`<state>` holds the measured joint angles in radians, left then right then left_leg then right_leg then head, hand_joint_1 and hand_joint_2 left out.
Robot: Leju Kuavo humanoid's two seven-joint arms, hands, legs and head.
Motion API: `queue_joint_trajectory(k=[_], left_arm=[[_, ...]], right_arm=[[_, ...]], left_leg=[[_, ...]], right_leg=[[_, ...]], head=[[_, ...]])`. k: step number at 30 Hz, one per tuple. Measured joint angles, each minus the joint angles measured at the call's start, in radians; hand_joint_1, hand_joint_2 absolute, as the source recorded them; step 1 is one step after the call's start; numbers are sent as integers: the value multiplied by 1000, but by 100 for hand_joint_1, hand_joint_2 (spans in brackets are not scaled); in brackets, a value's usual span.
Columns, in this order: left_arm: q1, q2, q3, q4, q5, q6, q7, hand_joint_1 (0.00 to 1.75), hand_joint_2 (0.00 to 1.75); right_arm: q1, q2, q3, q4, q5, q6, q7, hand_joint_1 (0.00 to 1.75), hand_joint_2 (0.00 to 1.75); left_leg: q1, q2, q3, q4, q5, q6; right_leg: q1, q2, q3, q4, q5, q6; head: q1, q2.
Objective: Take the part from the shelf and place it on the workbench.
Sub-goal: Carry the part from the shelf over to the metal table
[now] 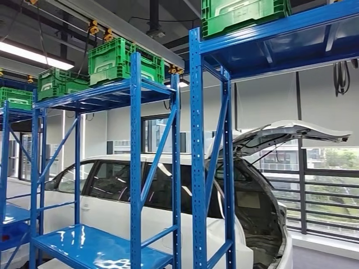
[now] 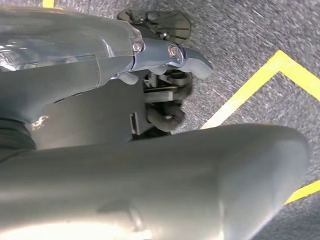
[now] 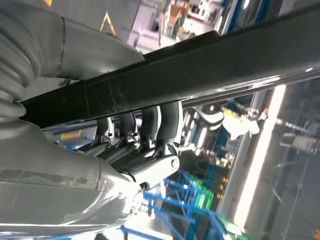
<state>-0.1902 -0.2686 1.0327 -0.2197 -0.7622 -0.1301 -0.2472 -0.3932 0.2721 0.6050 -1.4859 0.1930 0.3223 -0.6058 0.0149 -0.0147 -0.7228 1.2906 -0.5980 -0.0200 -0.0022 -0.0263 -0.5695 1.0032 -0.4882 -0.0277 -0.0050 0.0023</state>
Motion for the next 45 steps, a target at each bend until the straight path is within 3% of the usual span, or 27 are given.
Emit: queue_joint_trajectory(k=[1, 3, 5, 6, 8, 10, 11, 13, 15, 16, 17, 19, 20, 22, 25, 27, 29, 30, 31, 32, 34, 35, 37, 39, 41, 44, 45], left_arm=[[1, 0, 0, 0, 0, 0, 0, 0, 175], [1, 1, 0, 0, 0, 0, 0, 0, 175], [-2, 1, 0, 0, 0, 0, 0, 0, 175], [-2, 1, 0, 0, 0, -1, 0, 0, 175], [0, 1, 1, 0, 0, -1, 0, 0, 175], [1, 1, 1, 0, 1, 0, 0, 0, 175], [0, 1, 2, 0, 3, 0, -1, 0, 175], [-2, 1, 5, 0, 10, -1, -3, 0, 175], [-2, 1, 11, 0, 24, -3, -9, 0, 175], [-2, 2, 15, 0, 32, -4, -12, 0, 175], [-3, 2, 19, 0, 40, -5, -15, 0, 175], [-6, 2, 29, 0, 54, -7, -18, 0, 175], [-8, 2, 33, 0, 58, -7, -18, 0, 175], [-10, 3, 40, 0, 63, -7, -18, 0, 175], [-9, 3, 50, 0, 68, -7, -18, 0, 175], [-11, 4, 54, 0, 70, -7, -18, 0, 175], [-11, 4, 56, 0, 71, -6, -18, 0, 175], [-10, 5, 57, 0, 70, -6, -18, 0, 175], [-9, 5, 57, 0, 70, -5, -18, 0, 175], [-8, 6, 57, 0, 70, -4, -19, 0, 175], [-9, 7, 57, 0, 70, -2, -19, 0, 175], [-10, 8, 57, 0, 70, -2, -20, 0, 175], [-11, 8, 57, 0, 70, -2, -20, 0, 175], [-9, 8, 57, 0, 70, -2, -20, 0, 175], [-10, 8, 58, 0, 70, -2, -20, 0, 175], [-14, 8, 58, 0, 70, -2, -20, 0, 175], [-13, 8, 58, 0, 70, -2, -20, 0, 175]], right_arm=[[0, 0, 0, 0, 0, 0, 0, 175, 175], [0, 0, 0, 0, 0, 0, 0, 175, 175], [-1, 0, 0, 0, 0, 0, 0, 175, 175], [-2, 0, 0, 0, 0, 0, 0, 175, 175], [-2, 0, 0, 0, 0, 0, 0, 175, 175], [-3, 0, 1, 0, 0, 0, 0, 175, 175], [-3, 0, 1, 0, 0, 0, 0, 175, 175], [-2, -3, 1, 0, 0, 0, 0, 175, 175], [0, -6, 2, 1, 0, 0, 0, 175, 175], [0, -7, 2, 1, 0, 0, 0, 175, 175], [0, -7, 2, 1, 0, 0, 0, 175, 175], [-2, -7, 2, 1, 0, 0, 0, 175, 175], [-3, -7, 2, 1, 0, 0, 0, 175, 175], [-4, -7, 2, 1, 0, 0, 1, 175, 175], [-5, 0, 2, 0, 0, 0, 1, 175, 175], [-5, 3, 2, 0, 0, 0, 0, 175, 175], [-3, 3, 2, 1, 0, 0, 0, 175, 175], [-2, 3, 2, 1, 0, 0, 1, 175, 175], [-2, 3, 2, 2, 0, 0, 1, 175, 175], [-1, 3, 2, 2, 0, 0, 1, 175, 175], [-2, 3, 2, 2, 0, 0, 1, 175, 175], [-2, 4, 2, 2, 0, 0, 1, 175, 175], [-3, 4, 1, 2, 0, -1, 0, 175, 175], [-3, 4, 1, 1, 0, -1, 0, 175, 175], [-3, 4, 2, 0, 0, -1, 0, 175, 175], [-2, 0, 2, 0, 0, -1, 0, 175, 175], [-1, -2, 2, 0, 0, -1, 0, 175, 175]], left_leg=[[2, 4, 13, -18, 18, -3], [5, 26, 78, -139, 80, -5], [2, 52, 127, -240, 113, 0], [-1, 58, 133, -258, 114, 5], [-3, 48, 128, -263, 114, 18], [-1, 36, 126, -265, 119, 30], [0, 30, 126, -266, 121, 35], [0, 17, 125, -266, 123, 41], [-3, 3, 125, -266, 124, 44], [-5, -5, 125, -266, 125, 44], [-6, -14, 126, -266, 125, 45], [-8, -30, 126, -265, 126, 43], [-8, -37, 124, -264, 127, 41], [-6, -46, 116, -264, 132, 32], [-6, -41, 104, -251, 120, 19], [-5, -18, 70, -173, 67, 12], [-1, -6, 18, -49, 10, 3], [1, -2, 3, -11, 1, 0], [3, 1, 4, -7, 10, -3], [5, 6, 24, -42, 36, -6], [7, 29, 89, -169, 98, -9], [6, 41, 113, -220, 114, -5], [1, 51, 125, -257, 115, 6], [0, 41, 122, -260, 117, 20], [1, 31, 121, -262, 121, 32], [0, 17, 120, -263, 124, 43], [-2, 11, 120, -262, 124, 45]], right_leg=[[0, -9, 0, 1, 0, 1], [0, -23, 0, 4, -3, 6], [5, -33, -3, 10, -6, 15], [8, -37, -6, 12, -5, 20], [9, -47, -10, 14, -5, 30], [4, -28, -18, 36, -28, 40], [1, -11, -33, 74, -54, 44], [0, 14, -87, 203, -119, 48], [0, 17, -127, 294, -142, 47], [0, 18, -123, 285, -126, 45], [1, 22, -100, 238, -95, 41], [2, 48, -36, 102, -30, 29], [3, 60, -13, 53, -12, 25], [6, 69, -1, 21, -8, 21], [2, 51, -1, 6, -2, 11], [-3, 34, -1, 0, 3, 4], [-2, 17, -3, 0, 4, 2], [-2, 8, -4, 1, 3, 3], [-2, 0, -4, 2, 3, 3], [-3, -6, -4, 3, 2, 4], [-1, -16, -4, 6, -1, 11], [2, -20, -6, 9, -2, 16], [7, -27, -12, 14, -1, 26], [4, -32, -14, 16, -4, 36], [0, -15, -27, 52, -35, 45], [-2, 14, -105, 231, -123, 49], [-2, 16, -129, 281, -137, 48]], head=[[0, 0], [0, 0], [0, 0], [0, 0], [0, 0], [0, 0], [0, 0], [0, 0], [0, 0], [0, 0], [0, 0], [0, 0], [0, 0], [0, 0], [0, 0], [0, 0], [0, 0], [0, 0], [0, 0], [0, 0], [0, 0], [0, 0], [0, 0], [0, 0], [0, 0], [0, 0], [0, 0]])
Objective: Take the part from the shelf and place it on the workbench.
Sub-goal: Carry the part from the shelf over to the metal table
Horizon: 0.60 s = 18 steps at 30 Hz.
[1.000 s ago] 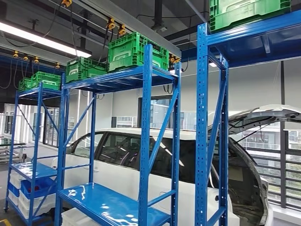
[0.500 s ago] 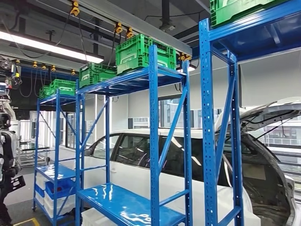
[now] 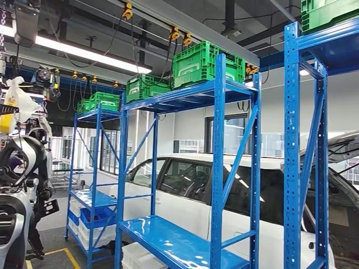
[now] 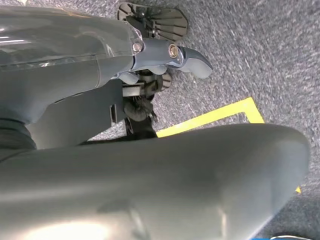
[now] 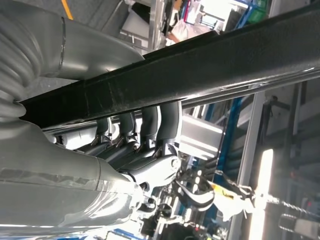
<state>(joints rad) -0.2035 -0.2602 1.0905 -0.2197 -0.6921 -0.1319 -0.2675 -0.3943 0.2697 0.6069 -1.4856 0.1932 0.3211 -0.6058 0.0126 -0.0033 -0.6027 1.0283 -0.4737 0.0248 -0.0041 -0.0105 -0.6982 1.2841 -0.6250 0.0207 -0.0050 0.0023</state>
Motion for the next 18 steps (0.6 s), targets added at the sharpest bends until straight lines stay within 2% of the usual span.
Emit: queue_joint_trajectory(k=[1, 2, 4, 5, 6, 9, 11, 12, 14, 15, 16, 17, 18], left_arm=[[1, 0, 0, 0, 0, 0, 0, 0, 175], [1, 0, 0, 0, -1, 0, 0, 0, 175], [0, 0, 0, 0, -2, 0, 0, 0, 175], [-1, 0, 1, 0, -2, 0, 0, 0, 175], [-1, -1, 1, 0, -3, 0, 0, 0, 175], [0, -2, 0, 0, -4, -1, 1, 0, 175], [0, -2, 0, 0, -6, -1, 1, 0, 175], [-1, -2, 0, 0, -7, -1, 1, 0, 175], [-1, -1, 0, 0, -8, -1, 2, 0, 175], [-1, -1, 1, 0, -9, -1, 2, 0, 175], [0, -1, 1, 0, -9, -1, 2, 0, 175], [1, -1, 1, 0, -9, -1, 2, 0, 175], [1, 0, 1, 0, -9, -1, 2, 0, 175]], right_arm=[[1, -2, 0, 0, 0, 0, 0, 175, 175], [2, -2, 0, 0, 0, 0, 0, 175, 175], [1, -2, 0, 0, 0, -1, 0, 175, 175], [1, -2, 0, 0, 0, -1, 0, 175, 175], [0, -2, 0, 0, 1, -1, 0, 175, 175], [0, -1, 0, 0, 1, -1, 0, 175, 175], [-2, 2, 0, 0, 1, -1, 0, 175, 175], [-2, 3, 0, 0, 0, -1, -1, 175, 175], [-1, 2, -1, 1, 1, -1, -1, 175, 175], [0, 2, -1, 2, 1, -1, -1, 175, 175], [1, 1, -1, 3, 1, -1, -1, 175, 175], [1, 1, -1, 4, 1, -1, -1, 175, 175], [1, 1, -1, 5, 1, -1, -1, 175, 175]], left_leg=[[-2, -6, 0, 0, 0, 1], [-5, -12, 1, 0, 1, 1], [-7, -23, 3, 0, 1, 1], [-9, -28, 2, 1, 1, 0], [-9, -32, 0, 2, 2, -2], [-7, -36, -9, 1, 6, -13], [-8, -31, -20, 22, -16, -22], [-7, -26, -36, 60, -42, -26], [-3, -17, -87, 178, -103, -36], [1, -15, -109, 230, -121, -41], [4, -12, -118, 254, -121, -45], [8, -9, -110, 240, -103, -49], [11, -5, -85, 192, -71, -53]], right_leg=[[0, 1, -8, 17, 5, -2], [1, 3, 3, -8, 28, -6], [6, 17, 64, -137, 97, -20], [8, 26, 91, -197, 121, -27], [10, 33, 109, -237, 134, -32], [10, 33, 116, -266, 138, -37], [3, 25, 118, -278, 145, -42], [0, 19, 119, -282, 148, -45], [-1, 9, 118, -282, 149, -46], [-1, 4, 118, -282, 149, -46], [-1, 0, 117, -281, 148, -46], [-2, -4, 117, -280, 148, -44], [-3, -6, 117, -278, 146, -42]], head=[[0, 0], [0, 0], [0, 0], [0, 0], [0, 0], [0, 0], [0, 0], [0, 0], [0, 0], [0, 0], [0, 0], [0, 0], [0, 0]])
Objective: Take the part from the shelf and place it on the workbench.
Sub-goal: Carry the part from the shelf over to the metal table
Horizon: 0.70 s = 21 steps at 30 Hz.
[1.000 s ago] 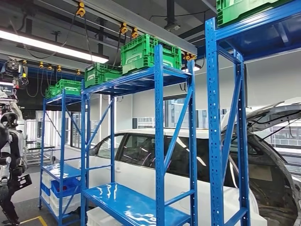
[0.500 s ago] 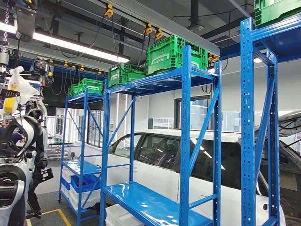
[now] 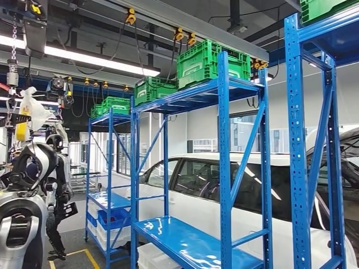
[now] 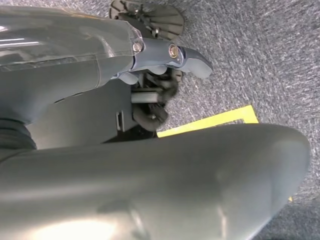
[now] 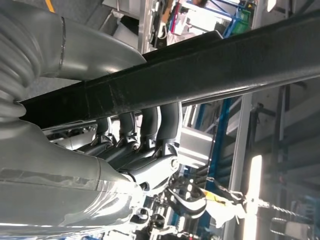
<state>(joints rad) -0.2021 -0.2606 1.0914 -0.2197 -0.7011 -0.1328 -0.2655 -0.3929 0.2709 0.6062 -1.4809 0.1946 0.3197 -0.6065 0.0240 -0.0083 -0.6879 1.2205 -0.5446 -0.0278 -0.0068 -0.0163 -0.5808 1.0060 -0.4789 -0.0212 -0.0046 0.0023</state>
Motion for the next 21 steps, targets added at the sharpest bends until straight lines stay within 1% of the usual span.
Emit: queue_joint_trajectory(k=[1, 2, 3, 4, 6, 7, 8, 9, 10, 11, 12, 13, 14, 15, 16, 17, 18, 19, 21], left_arm=[[0, 0, 0, 0, 0, 0, 0, 0, 175], [-1, 1, 0, 0, -1, 0, 0, 0, 175], [-2, 1, 0, 0, -1, 0, 0, 0, 175], [-3, 1, 0, 0, -2, 0, 0, 0, 175], [-2, 0, 0, 0, -2, 0, 1, 0, 175], [-2, 0, 0, 0, -2, 0, 1, 0, 175], [-3, 0, 0, 0, -3, 0, 1, 0, 175], [-4, 0, 0, 0, -3, 0, 1, 0, 175], [-5, 0, 0, 0, -3, 0, 1, 0, 175], [-5, 0, 0, 0, -4, 0, 1, 0, 175], [-5, 0, 0, 0, -4, 0, 1, 0, 175], [-5, 0, 0, 0, -4, 0, 1, 0, 175], [-5, 0, 1, 0, -4, 0, 2, 0, 175], [-5, 0, 1, 0, -4, 0, 3, 0, 175], [-5, 0, 1, 0, -4, 0, 4, 0, 175], [-6, 0, 1, 0, -4, -1, 4, 0, 175], [-7, -1, 1, 0, -4, -2, 4, 0, 175], [-7, -2, 2, 0, -3, -2, 4, 0, 175], [-6, -3, 4, 0, -3, -4, 4, 0, 175]], right_arm=[[0, 0, 0, 0, 0, 0, 0, 175, 175], [-1, 1, 0, 0, 0, 0, 0, 175, 175], [-2, 1, 0, 0, 0, 0, 0, 175, 175], [-2, 1, 0, 0, 1, 0, 0, 175, 175], [-3, 1, 0, 1, 1, 0, 0, 175, 175], [-3, 2, 0, 1, 1, 0, 0, 175, 175], [-4, 2, 1, 0, 1, 0, 0, 175, 175], [-5, 2, 1, 0, 1, 0, 0, 175, 175], [-6, 1, 1, 1, 1, 0, 0, 175, 175], [-6, 0, 1, 2, 2, 0, 0, 175, 175], [-5, -1, 1, 3, 2, 0, 0, 175, 175], [-5, -2, 2, 5, 2, 0, 0, 175, 175], [-5, -3, 2, 6, 2, 0, 0, 175, 175], [-5, -3, 2, 7, 2, -1, 1, 175, 175], [-6, -3, 2, 7, 3, -1, 1, 175, 175], [-7, -3, 3, 7, 3, -2, 1, 175, 175], [-8, -3, 3, 7, 3, -2, 1, 175, 175], [-9, -3, 4, 7, 3, -3, 1, 175, 175], [-9, -3, 5, 6, 4, -5, 2, 175, 175]], left_leg=[[3, 7, 32, -65, 32, -4], [4, 12, 61, -122, 54, -5], [4, 16, 79, -161, 63, -2], [2, 18, 86, -179, 63, 3], [-1, 14, 84, -183, 60, 20], [-2, 12, 84, -184, 62, 27], [-1, 10, 84, -185, 64, 34], [-1, 9, 84, -186, 66, 40], [-1, 8, 83, -186, 66, 44], [-3, 7, 83, -186, 66, 46], [-5, 6, 83, -186, 66, 48], [-8, 4, 83, -186, 66, 49], [-10, 1, 83, -186, 66, 49], [-13, -3, 84, -185, 66, 50], [-15, -6, 85, -185, 66, 50], [-18, -10, 85, -185, 66, 49], [-18, -12, 84, -185, 66, 48], [-18, -14, 82, -185, 67, 46], [-15, -16, 78, -187, 70, 39]], right_leg=[[-1, -1, 0, 3, -2, 4], [0, -2, -2, 7, -5, 10], [2, -2, -4, 11, -6, 16], [4, -2, -7, 14, -6, 22], [4, -4, -11, 15, -5, 31], [2, -4, -12, 19, -10, 35], [0, -2, -18, 33, -23, 40], [-1, 1, -32, 67, -47, 43], [-2, 4, -57, 124, -78, 45], [-2, 5, -88, 194, -110, 46], [-2, 5, -117, 258, -133, 46], [-1, 6, -135, 296, -139, 44], [-1, 6, -135, 295, -127, 41], [1, 8, -117, 254, -98, 36], [4, 13, -86, 186, -61, 27], [8, 19, -54, 119, -31, 17], [12, 25, -30, 65, -12, 9], [15, 30, -17, 34, -4, 4], [17, 31, -13, 18, -5, 3]], head=[[0, 0], [0, 0], [0, 0], [0, 0], [0, 0], [0, 0], [0, 0], [0, 0], [0, 0], [0, 0], [0, 0], [0, 0], [0, 0], [0, 0], [0, 0], [0, 0], [0, 0], [0, 0], [0, 0]])
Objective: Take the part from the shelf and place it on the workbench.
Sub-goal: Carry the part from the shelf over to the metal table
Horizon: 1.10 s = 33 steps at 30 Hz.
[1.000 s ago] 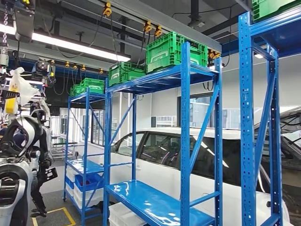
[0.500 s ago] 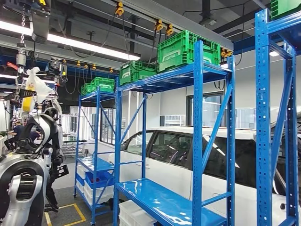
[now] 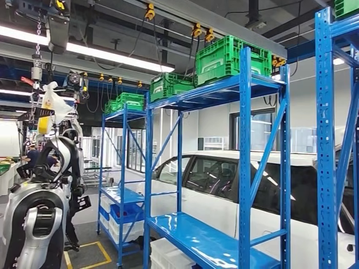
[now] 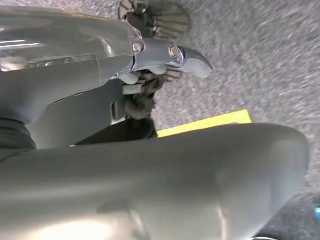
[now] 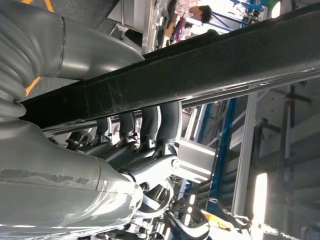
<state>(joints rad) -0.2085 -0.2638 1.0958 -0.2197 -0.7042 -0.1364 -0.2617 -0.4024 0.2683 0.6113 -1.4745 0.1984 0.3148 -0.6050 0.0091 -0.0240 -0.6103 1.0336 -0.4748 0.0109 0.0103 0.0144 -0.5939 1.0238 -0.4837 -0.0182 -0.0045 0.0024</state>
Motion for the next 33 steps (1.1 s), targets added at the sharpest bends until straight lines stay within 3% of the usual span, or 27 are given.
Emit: queue_joint_trajectory(k=[2, 3, 6, 7, 8, 9, 11, 12, 14, 17, 19, 21, 23, 24, 26, 28, 31, 33], left_arm=[[1, -1, 2, 0, 0, 0, -2, 0, 175], [0, -1, 2, 0, 0, 0, -2, 0, 175], [0, -1, 4, 0, 1, 0, -3, 0, 175], [1, -1, 5, 0, 1, 0, -3, 0, 175], [2, 0, 6, 0, 1, 0, -3, 0, 175], [2, 0, 7, 0, 1, 0, -4, 0, 175], [1, 1, 8, 0, 1, 0, -4, 0, 175], [-1, 2, 9, 0, 1, 0, -4, 0, 175], [-2, 2, 10, 0, 1, 0, -4, 0, 175], [1, 2, 11, 0, 1, 1, -4, 0, 175], [0, 2, 11, 0, 2, 1, -4, 0, 175], [-1, 2, 12, 0, 2, 1, -5, 0, 175], [0, 2, 12, 0, 2, 1, -5, 0, 175], [1, 2, 12, 0, 2, 1, -5, 0, 175], [0, 2, 13, 0, 1, 1, -5, 0, 175], [-2, 2, 14, 0, 1, 1, -5, 0, 175], [-2, 1, 15, 0, 1, 1, -5, 0, 175], [-1, 1, 15, 0, 1, 1, -4, 0, 175]], right_arm=[[0, 2, 1, -1, 0, -1, 0, 175, 175], [-1, 3, 1, -2, 0, -2, 0, 175, 175], [2, 3, 2, -2, 1, -4, 0, 175, 175], [4, 2, 2, -2, 2, -4, 0, 175, 175], [5, 2, 2, -2, 3, -5, 0, 175, 175], [6, 2, 2, -2, 3, -6, 0, 175, 175], [6, 2, 2, -2, 4, -7, 0, 175, 175], [5, 2, 2, -2, 5, -8, 0, 175, 175], [5, 2, 2, -3, 6, -10, 0, 175, 175], [6, 2, 3, -4, 7, -11, 0, 175, 175], [6, 2, 3, -5, 7, -11, 0, 175, 175], [6, -1, 4, -5, 8, -12, 0, 175, 175], [8, -4, 4, -4, 9, -12, 0, 175, 175], [8, -6, 4, -4, 9, -12, 0, 175, 175], [8, -6, 4, -5, 11, -12, 0, 175, 175], [6, -6, 4, -6, 12, -12, 0, 175, 175], [6, -6, 4, -6, 13, -12, 0, 175, 175], [5, -4, 4, -6, 15, -13, 0, 175, 175]], left_leg=[[0, 3, -5, 8, -12, -10], [0, 5, -15, 33, -31, -15], [7, 9, -88, 202, -116, -30], [9, 10, -108, 246, -127, -34], [12, 11, -113, 259, -120, -38], [15, 13, -101, 232, -95, -42], [21, 22, -45, 116, -31, -49], [22, 26, -21, 62, -13, -48], [20, 30, -3, 16, -8, -35], [17, 24, -3, 12, -8, -11], [18, 23, -2, 9, -5, 0], [16, 22, -2, 9, -5, 6], [13, 20, -2, 10, -5, 7], [11, 18, -1, 10, -6, 7], [8, 13, 1, 10, -6, 7], [5, 8, -1, 10, -5, 4], [6, 6, -3, 6, -2, -7], [6, 8, -10, 22, -20, -16]], right_leg=[[-6, -5, 3, -11, 6, -3], [-9, -9, 5, -17, 9, -4], [-12, -18, 6, -19, 11, -7], [-12, -21, 6, -19, 11, -7], [-12, -23, 6, -18, 10, -6], [-13, -24, 6, -17, 9, -5], [-13, -25, 5, -11, 5, 3], [-12, -25, 2, -5, 2, 8], [-8, -26, -5, 4, 0, 18], [-12, -27, -10, 14, -10, 31], [-14, -26, -37, 80, -54, 39], [-15, -25, -94, 207, -114, 42], [-15, -25, -128, 281, -129, 41], [-15, -24, -119, 263, -110, 38], [-12, -17, -62, 142, -47, 27], [-9, -8, -13, 36, -9, 18], [-6, -6, -2, 6, -6, 14], [-10, -10, 1, -4, 1, 4]], head=[[0, 0], [0, 0], [0, 0], [0, 0], [0, 0], [0, 0], [0, 0], [0, 0], [-1, 0], [-1, 0], [-1, 0], [-2, 0], [-2, 0], [-2, 0], [-2, 0], [-1, 0], [-1, 0], [-1, 0]])
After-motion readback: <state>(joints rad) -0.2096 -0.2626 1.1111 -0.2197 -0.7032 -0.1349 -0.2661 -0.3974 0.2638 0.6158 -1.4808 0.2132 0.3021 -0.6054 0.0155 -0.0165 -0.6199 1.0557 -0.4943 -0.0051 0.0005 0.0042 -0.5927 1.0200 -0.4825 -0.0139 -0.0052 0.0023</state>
